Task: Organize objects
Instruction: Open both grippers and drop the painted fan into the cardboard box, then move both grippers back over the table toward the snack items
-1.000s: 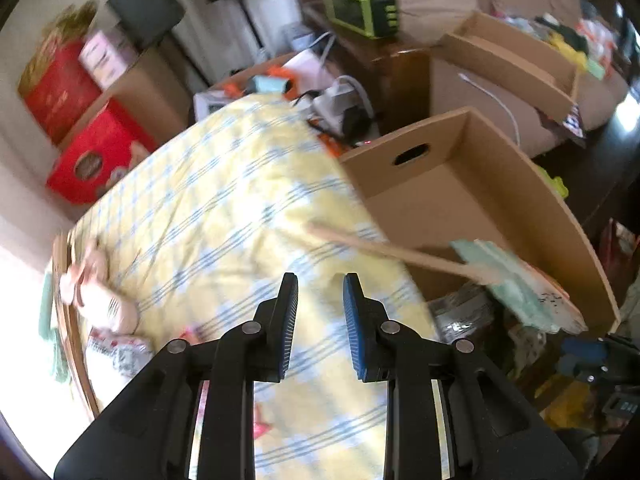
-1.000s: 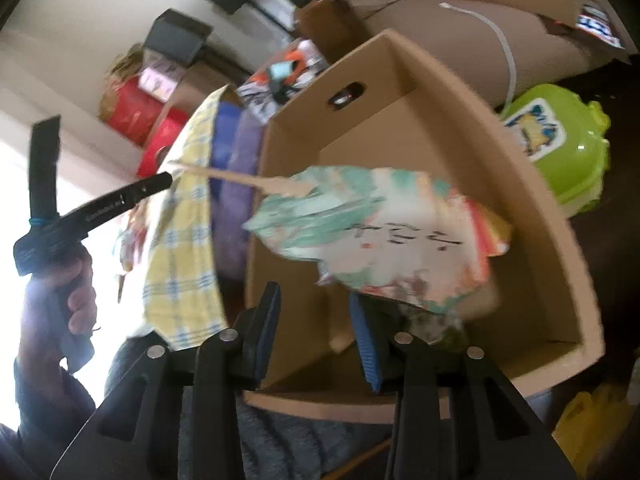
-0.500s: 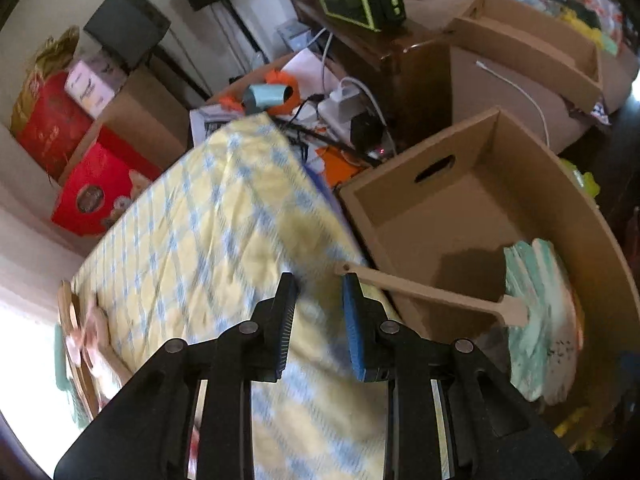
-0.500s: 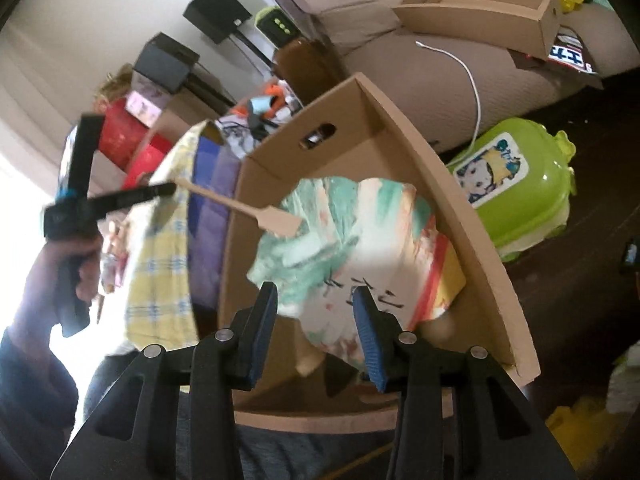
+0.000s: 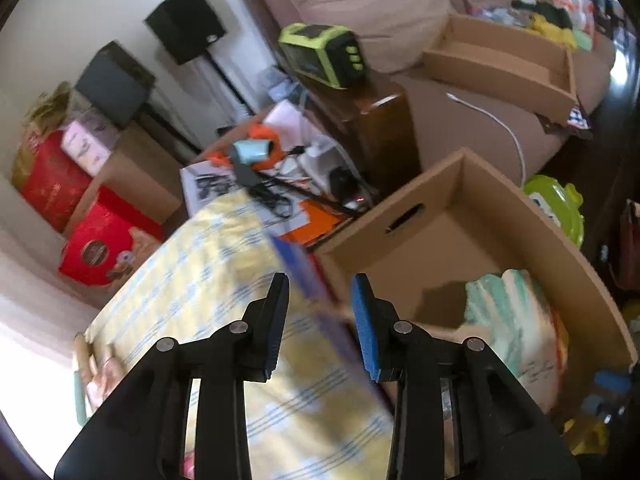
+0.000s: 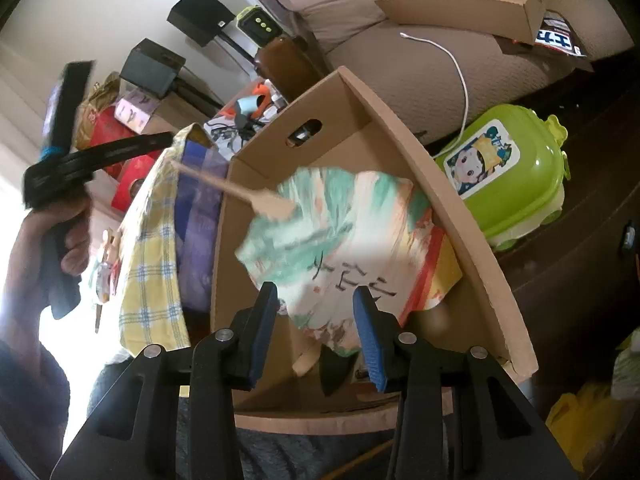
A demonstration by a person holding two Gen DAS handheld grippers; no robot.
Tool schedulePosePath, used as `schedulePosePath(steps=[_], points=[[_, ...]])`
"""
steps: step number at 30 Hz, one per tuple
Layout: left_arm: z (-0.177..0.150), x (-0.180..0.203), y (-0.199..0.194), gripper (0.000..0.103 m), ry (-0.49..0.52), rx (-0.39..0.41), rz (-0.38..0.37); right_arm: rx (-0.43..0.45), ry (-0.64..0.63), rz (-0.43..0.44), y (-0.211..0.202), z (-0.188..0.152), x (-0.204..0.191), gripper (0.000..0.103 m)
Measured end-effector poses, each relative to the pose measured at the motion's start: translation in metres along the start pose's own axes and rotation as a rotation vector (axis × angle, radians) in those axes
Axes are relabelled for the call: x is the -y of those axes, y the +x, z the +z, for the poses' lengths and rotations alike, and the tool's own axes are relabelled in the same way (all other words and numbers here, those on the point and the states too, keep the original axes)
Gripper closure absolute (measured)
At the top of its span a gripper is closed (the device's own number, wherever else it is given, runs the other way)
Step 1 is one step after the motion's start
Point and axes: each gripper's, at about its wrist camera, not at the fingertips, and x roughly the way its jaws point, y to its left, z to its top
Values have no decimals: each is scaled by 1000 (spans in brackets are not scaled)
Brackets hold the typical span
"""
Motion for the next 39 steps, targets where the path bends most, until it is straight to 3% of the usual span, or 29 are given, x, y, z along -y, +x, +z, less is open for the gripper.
schedulePosePath(steps=[4, 9, 13, 16, 20, 22, 25, 29, 32, 35, 39], points=[[-32, -47, -29, 72, -93, 26, -34, -3, -6, 4, 0, 1, -2, 62], [-92, -108, -68, 72, -150, 42, 31, 1, 5, 15, 0, 2, 0, 62], [-151, -165, -90, 72, -276, 11, 68, 1, 15, 13, 0, 3, 1, 61], [-193, -197, -103, 72, -377, -10, 56, -5, -6, -33, 4, 2, -1, 58], [-226, -217, -106, 72, -459, -33, 58, -52, -52, -115, 15, -2, -2, 58], [-234, -225, -105, 72, -492, -43, 40, -64, -81, -148, 19, -4, -3, 58], [-239, -234, -106, 72, -499, -29, 40, -50, -123, -151, 17, -5, -7, 66], [-243, -244, -105, 72, -517, 12, 18, -40, -222, -164, 13, -5, -31, 65], [-247, -250, -103, 72, -527, 37, -13, -42, -334, -190, 20, -2, -63, 37], [-252, -252, -102, 72, -532, 49, -48, -70, -461, -227, 44, 14, -91, 36], [-261, -248, -100, 72, -551, 62, -86, -199, -645, -334, 108, 51, -127, 38]])
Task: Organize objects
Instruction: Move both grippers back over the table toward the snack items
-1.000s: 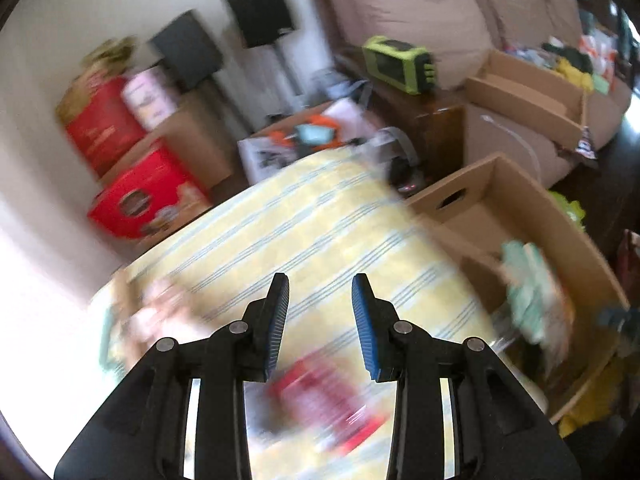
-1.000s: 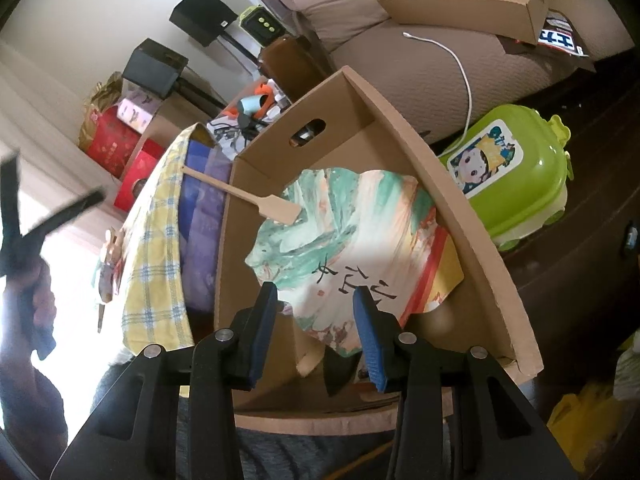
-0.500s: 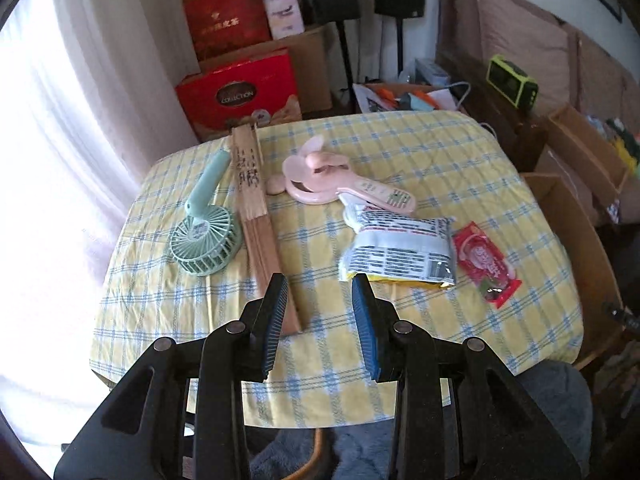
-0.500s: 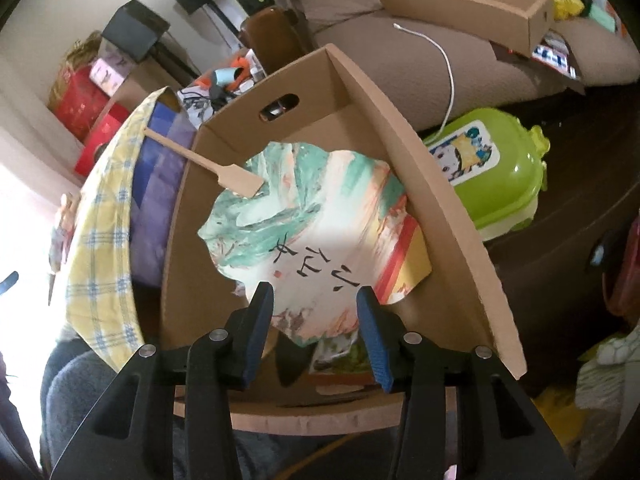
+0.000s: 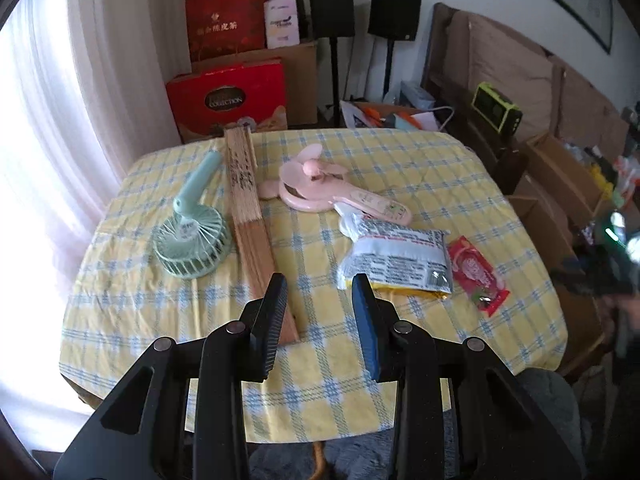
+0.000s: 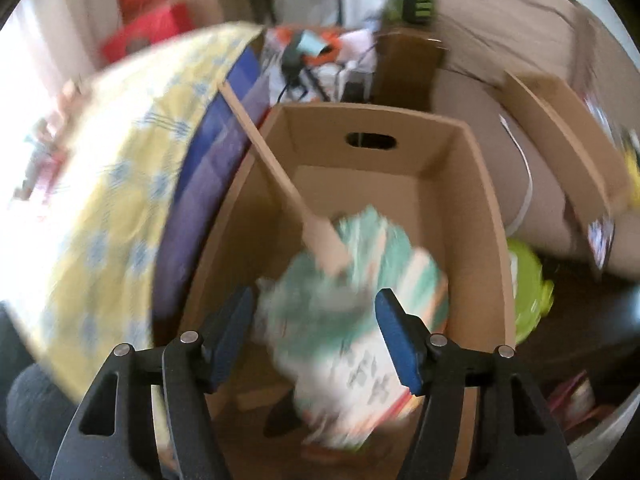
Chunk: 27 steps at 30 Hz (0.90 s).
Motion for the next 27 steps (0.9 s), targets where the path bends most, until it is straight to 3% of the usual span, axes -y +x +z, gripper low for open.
schedulePosePath(steps=[2, 4, 6, 7, 12, 14, 17, 19, 21, 24, 27], points=[[-3, 3, 2, 72, 9, -2, -15, -26, -33, -1, 21, 28, -4, 41], [-5, 3, 3, 72, 14, -4, -31, -68, -3, 31, 46, 55, -2, 56], [-7, -3, 4, 72, -7, -4, -42, -138, 29, 50, 68, 73, 0, 86], [-8, -7, 4, 72, -24, -6, -55, -178, 39, 59, 79, 79, 1, 87], [-13, -27, 11, 72, -80, -28, -74, -328, 418, 40, 107, 89, 40, 84], [-14, -36, 13, 72, -106, -34, -86, -385, 535, 77, 116, 86, 54, 84], [-16, -44, 11, 72, -120, -26, -90, -394, 577, 77, 126, 86, 65, 79], [-15, -50, 8, 72, -126, -18, -80, -343, 563, 16, 120, 84, 68, 66], [-14, -59, 5, 72, -137, -8, -70, -270, 560, 12, 100, 84, 65, 39], [-16, -72, 1, 72, -161, 3, -53, -158, 597, 33, 52, 68, 54, 38], [-18, -78, -2, 72, -174, -11, -55, 8, 554, 66, -10, 47, 24, 32]])
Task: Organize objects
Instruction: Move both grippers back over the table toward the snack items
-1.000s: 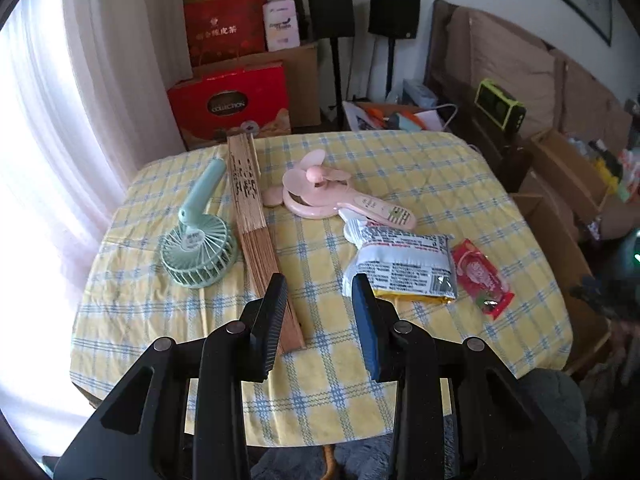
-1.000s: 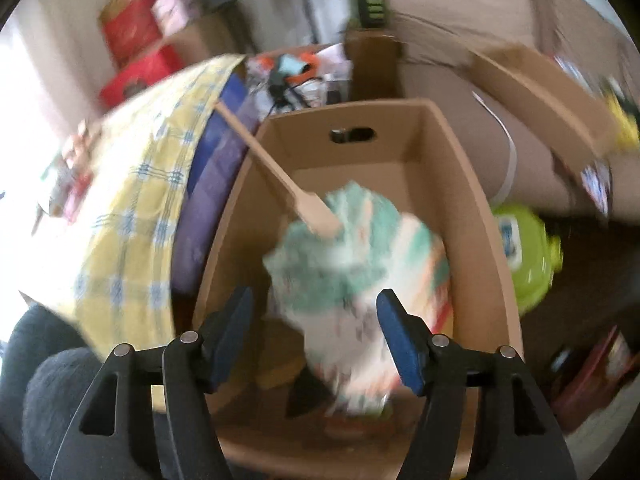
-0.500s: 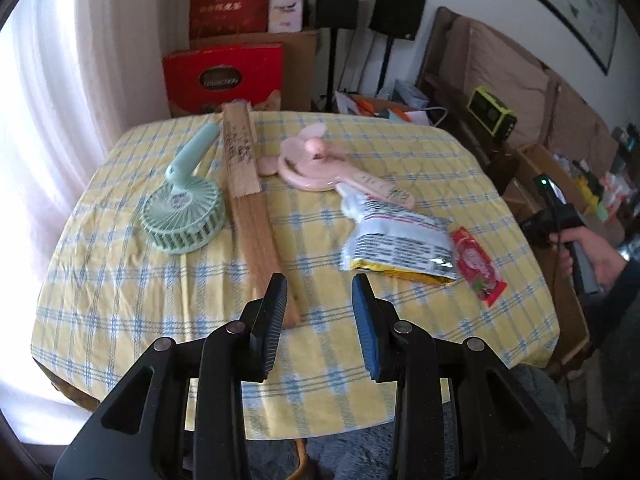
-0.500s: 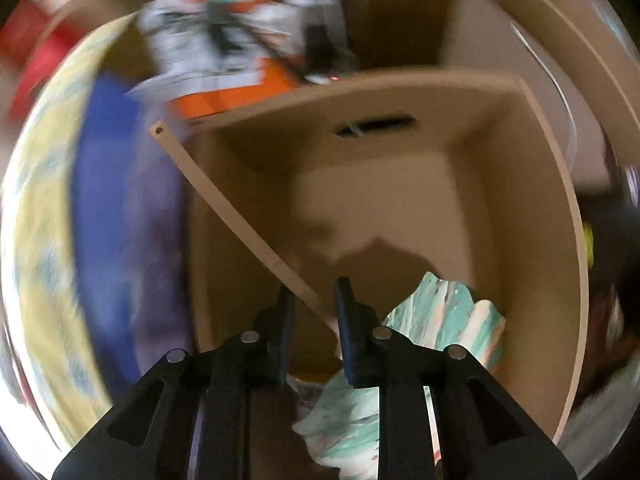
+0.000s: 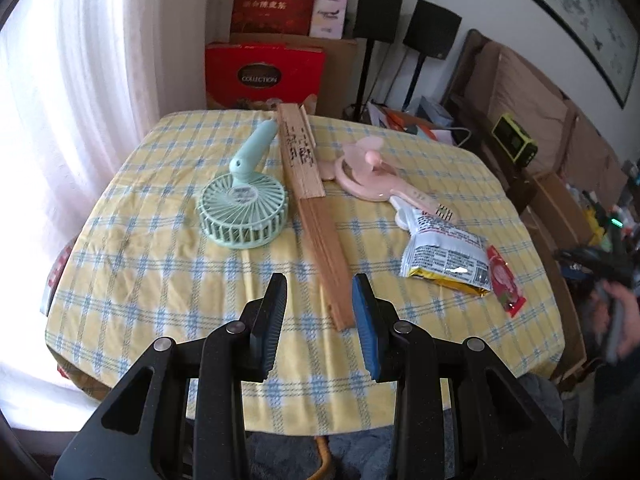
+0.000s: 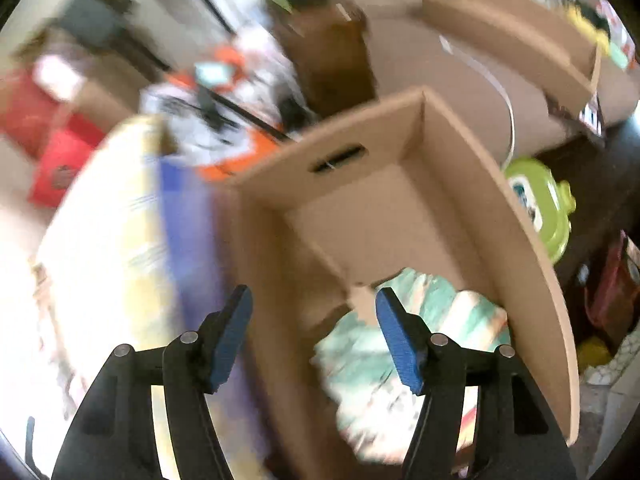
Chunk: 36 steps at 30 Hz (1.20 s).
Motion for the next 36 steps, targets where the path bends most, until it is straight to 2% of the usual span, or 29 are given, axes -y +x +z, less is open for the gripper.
schedulePosePath(steps=[2, 5, 9, 11, 13, 15, 20, 25, 27, 36], points=[[0, -1, -6, 68, -1, 6, -1, 79, -32, 51, -35, -31, -12, 30], [0, 2, -16, 35, -5, 12, 14, 173, -50, 90, -78, -86, -17, 28], [0, 12, -31, 33, 8, 26, 13, 243, -30, 91, -110, -142, -15, 26], [-1, 18, -40, 32, 14, 39, 15, 230, -52, 125, -120, -146, -18, 26], [-1, 23, -50, 31, 18, 65, 36, 258, -114, 89, -139, -146, -28, 26], [-2, 27, -58, 22, 22, 93, 70, 299, -151, 78, -158, -145, -36, 26], [-2, 31, -74, 20, 40, 121, 102, 353, -256, 128, -194, -153, -71, 24], [-1, 30, -86, 11, 10, 149, 103, 380, -338, 154, -215, -173, -97, 21], [0, 30, -90, 1, -19, 162, 78, 377, -361, 175, -216, -179, -104, 20], [-3, 32, -72, 0, -22, 137, 69, 300, -370, 222, -177, -184, -110, 17]])
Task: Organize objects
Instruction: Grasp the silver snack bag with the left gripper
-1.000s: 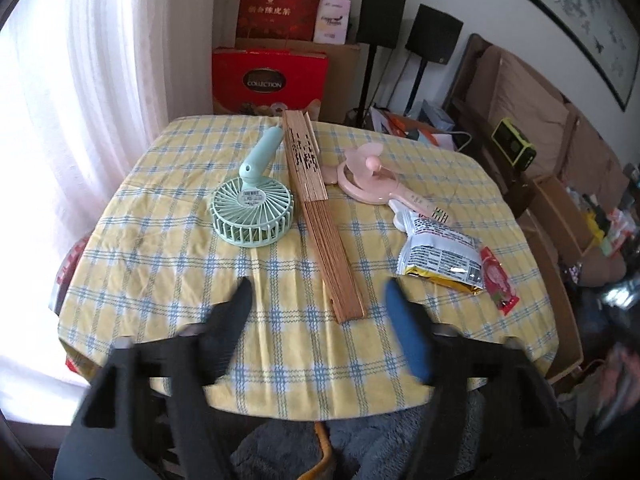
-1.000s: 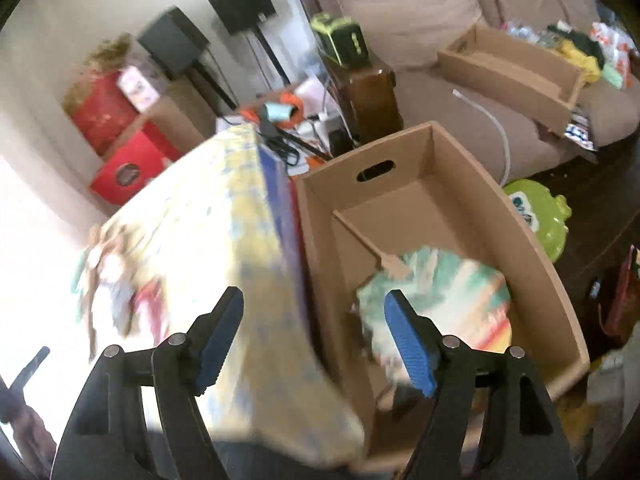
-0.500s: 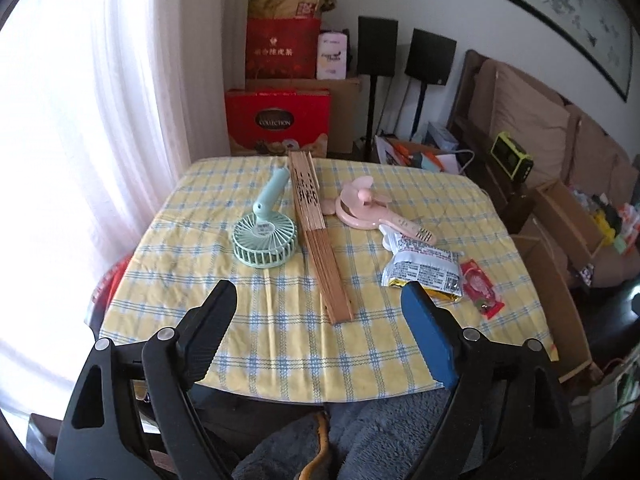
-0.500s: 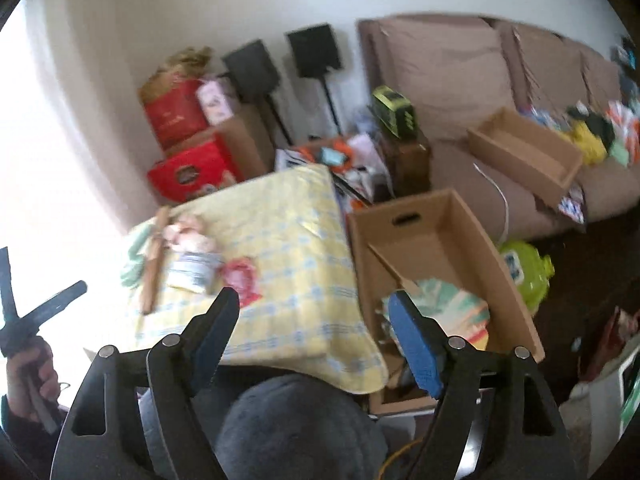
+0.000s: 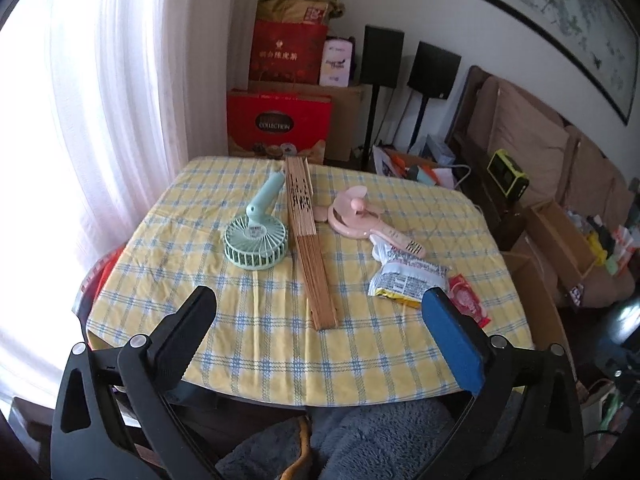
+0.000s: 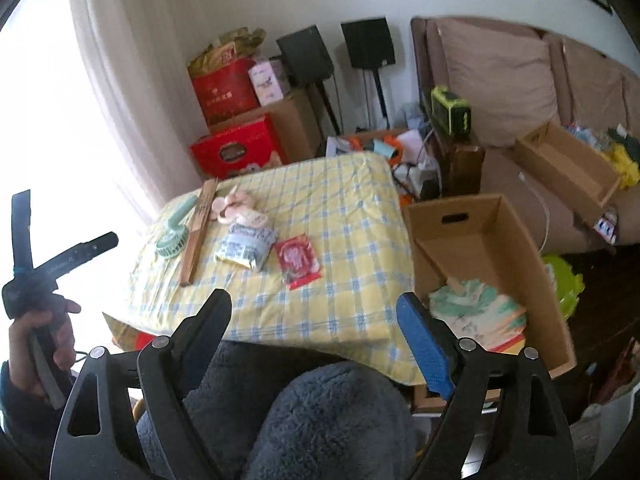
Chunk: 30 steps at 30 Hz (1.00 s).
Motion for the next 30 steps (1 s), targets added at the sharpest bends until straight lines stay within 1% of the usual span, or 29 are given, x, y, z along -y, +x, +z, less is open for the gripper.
schedulePosePath(steps=[4, 6, 8, 9, 10, 12, 13, 15, 16, 17, 20, 21, 23, 25, 26, 30], points=[[-7, 5, 21, 0, 27, -12, -17, -30, 40, -8, 21, -8, 12, 17], [-11, 12, 33, 0, 55, -8, -52, -39, 63, 3, 29, -10, 19, 17], [-13, 20, 49, 0, 82, -40, -176, -58, 82, 6, 39, -13, 24, 17], [-12, 26, 58, 0, 84, -70, -243, -69, 86, 3, 44, -15, 26, 17], [-10, 33, 66, 0, 87, -91, -264, -75, 86, 7, 48, -18, 27, 17], [-5, 51, 83, 0, 117, -110, -273, -82, 82, 14, 55, -22, 26, 17], [-3, 59, 91, 0, 133, -117, -265, -89, 80, 14, 59, -23, 25, 17], [2, 74, 116, 0, 160, -163, -232, -106, 71, 21, 65, -25, 21, 17], [4, 81, 129, 0, 169, -199, -226, -109, 62, 23, 66, -25, 19, 17], [4, 86, 137, 0, 173, -214, -226, -108, 47, 23, 66, -25, 16, 17], [0, 99, 159, 0, 212, -226, -169, -98, 25, 31, 65, -25, 12, 17], [-2, 101, 164, 0, 219, -228, -161, -96, 23, 31, 65, -25, 12, 17], [-5, 105, 174, 0, 216, -228, -199, -96, 28, 28, 65, -25, 14, 17], [-6, 108, 183, 0, 216, -246, -224, -97, 42, 26, 66, -25, 17, 17], [-4, 109, 186, 0, 222, -235, -222, -99, 52, 27, 67, -26, 19, 17], [-3, 113, 190, 1, 237, -238, -220, -103, 61, 23, 69, -26, 20, 17]])
